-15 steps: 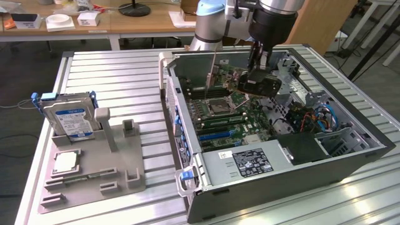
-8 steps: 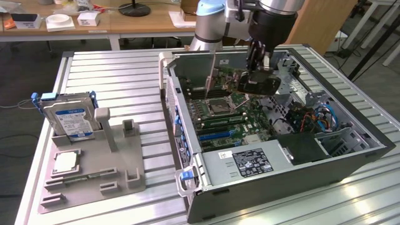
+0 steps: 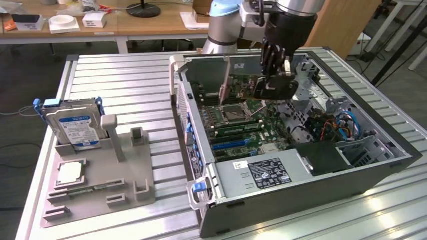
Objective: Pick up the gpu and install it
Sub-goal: 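Insert the gpu into the slot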
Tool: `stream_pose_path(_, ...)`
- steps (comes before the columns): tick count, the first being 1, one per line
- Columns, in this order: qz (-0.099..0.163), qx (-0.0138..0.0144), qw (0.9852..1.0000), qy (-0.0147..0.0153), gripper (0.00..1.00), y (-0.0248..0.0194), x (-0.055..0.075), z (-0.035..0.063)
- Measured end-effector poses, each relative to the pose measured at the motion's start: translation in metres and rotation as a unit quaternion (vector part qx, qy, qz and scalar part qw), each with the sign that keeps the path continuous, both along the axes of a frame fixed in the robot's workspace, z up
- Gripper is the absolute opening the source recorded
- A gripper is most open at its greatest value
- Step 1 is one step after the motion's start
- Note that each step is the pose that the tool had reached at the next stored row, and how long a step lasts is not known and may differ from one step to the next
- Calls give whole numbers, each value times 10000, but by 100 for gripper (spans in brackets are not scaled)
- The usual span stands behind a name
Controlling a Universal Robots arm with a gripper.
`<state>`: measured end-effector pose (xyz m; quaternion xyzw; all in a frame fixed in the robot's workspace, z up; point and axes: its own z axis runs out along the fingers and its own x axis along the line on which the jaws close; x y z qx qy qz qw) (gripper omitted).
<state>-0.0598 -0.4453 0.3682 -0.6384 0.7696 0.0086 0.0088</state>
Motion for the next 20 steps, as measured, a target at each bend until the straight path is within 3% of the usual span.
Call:
stream_pose_path(4,349,0,9994,0,28,0,0,-6)
stream_pose_path(9,720,0,9974,0,28,0,0,-15)
stream_pose_path(17,730,1,9973,-2,28,0,0,-21)
stream_pose_path(20,730,-2,9973,-30,28,0,0,-45)
